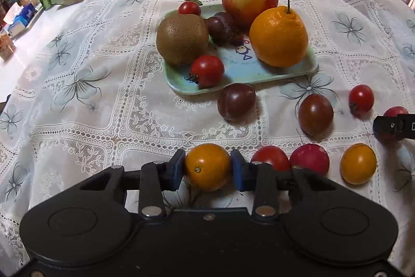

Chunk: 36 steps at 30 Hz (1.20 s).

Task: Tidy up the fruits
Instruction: 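Grasp a red radish with the right gripper while the left grasps an orange tomato, then carry radish and tomato to the tray and open both grippers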

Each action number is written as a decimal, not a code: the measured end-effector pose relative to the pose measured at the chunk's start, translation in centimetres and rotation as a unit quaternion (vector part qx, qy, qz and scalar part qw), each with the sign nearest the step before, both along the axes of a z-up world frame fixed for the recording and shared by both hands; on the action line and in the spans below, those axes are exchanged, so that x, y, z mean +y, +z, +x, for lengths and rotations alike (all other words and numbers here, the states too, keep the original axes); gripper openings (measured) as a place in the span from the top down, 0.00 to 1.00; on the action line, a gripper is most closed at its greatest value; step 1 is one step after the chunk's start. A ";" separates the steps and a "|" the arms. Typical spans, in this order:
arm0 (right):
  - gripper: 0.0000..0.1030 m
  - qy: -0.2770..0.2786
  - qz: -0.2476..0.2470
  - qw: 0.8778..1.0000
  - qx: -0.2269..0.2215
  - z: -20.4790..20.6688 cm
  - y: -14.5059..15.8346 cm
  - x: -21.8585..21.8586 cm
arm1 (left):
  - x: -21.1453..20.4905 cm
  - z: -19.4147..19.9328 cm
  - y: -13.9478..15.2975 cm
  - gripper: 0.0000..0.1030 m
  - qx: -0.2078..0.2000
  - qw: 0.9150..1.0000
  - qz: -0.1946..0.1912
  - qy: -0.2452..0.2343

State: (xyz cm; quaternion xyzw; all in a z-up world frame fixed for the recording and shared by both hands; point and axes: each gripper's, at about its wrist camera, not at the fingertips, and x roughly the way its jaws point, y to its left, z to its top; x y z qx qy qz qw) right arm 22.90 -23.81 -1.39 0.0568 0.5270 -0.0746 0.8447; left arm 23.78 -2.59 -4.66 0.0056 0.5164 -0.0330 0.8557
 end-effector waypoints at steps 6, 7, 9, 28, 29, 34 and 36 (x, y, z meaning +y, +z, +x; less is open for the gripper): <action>0.62 0.000 0.047 0.999 -0.028 -1.4 2.4 -0.6 | 1.0 -1.4 2.6 0.56 -0.009 1.000 -0.017 -0.008; 0.62 0.003 0.053 0.998 -0.032 -1.9 2.8 -0.6 | 1.2 -1.9 3.1 0.56 -0.013 1.000 -0.020 -0.010; 0.62 0.011 0.063 0.997 -0.039 -2.9 3.7 -0.4 | 1.6 -3.1 4.3 0.56 -0.017 0.999 -0.029 -0.016; 0.62 0.164 0.082 0.983 -0.007 -20.2 7.1 8.0 | 6.5 -18.5 6.9 0.56 -0.055 0.998 -0.029 -0.026; 0.62 0.169 0.083 0.982 0.009 -20.6 6.6 8.5 | 6.6 -18.9 6.7 0.56 -0.049 0.998 -0.032 -0.029; 0.62 0.179 0.071 0.979 0.070 -22.2 4.7 10.1 | 7.1 -20.7 5.6 0.56 -0.023 0.999 -0.038 -0.021; 0.62 0.184 0.067 0.978 0.077 -22.6 4.3 10.4 | 7.1 -21.1 5.1 0.56 -0.014 0.999 -0.040 -0.023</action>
